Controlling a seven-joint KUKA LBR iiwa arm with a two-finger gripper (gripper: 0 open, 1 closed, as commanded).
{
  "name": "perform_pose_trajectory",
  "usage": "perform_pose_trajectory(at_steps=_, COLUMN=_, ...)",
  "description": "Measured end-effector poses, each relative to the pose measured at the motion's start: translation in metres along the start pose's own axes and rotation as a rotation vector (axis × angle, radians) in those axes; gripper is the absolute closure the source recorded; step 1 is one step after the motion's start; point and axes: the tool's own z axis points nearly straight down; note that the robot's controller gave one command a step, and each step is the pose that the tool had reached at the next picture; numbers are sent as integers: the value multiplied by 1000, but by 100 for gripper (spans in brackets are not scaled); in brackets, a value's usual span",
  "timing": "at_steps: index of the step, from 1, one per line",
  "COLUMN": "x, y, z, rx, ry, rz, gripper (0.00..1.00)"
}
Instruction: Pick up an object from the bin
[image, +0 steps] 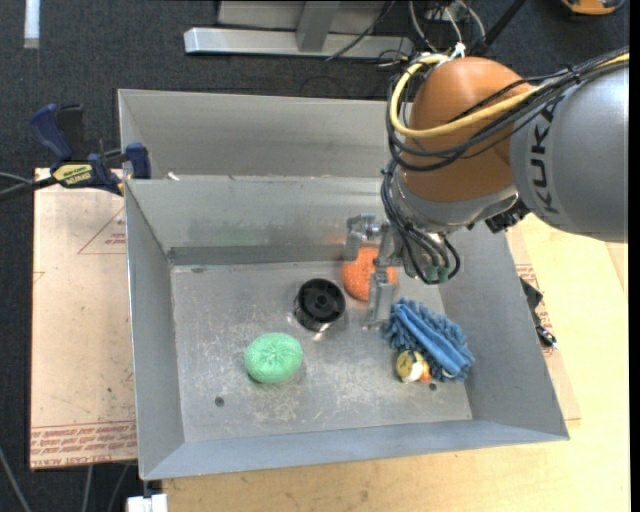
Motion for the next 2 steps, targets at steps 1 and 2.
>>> perform_pose_trajectory(at_steps=1, x=-1, y=0, z=-4, rx=0, ry=-7, rz=1, gripper=0)
perform_pose_trajectory(at_steps=2, x=-1, y=0, z=-4, rx=-1, ry=-8, rz=1, gripper=0)
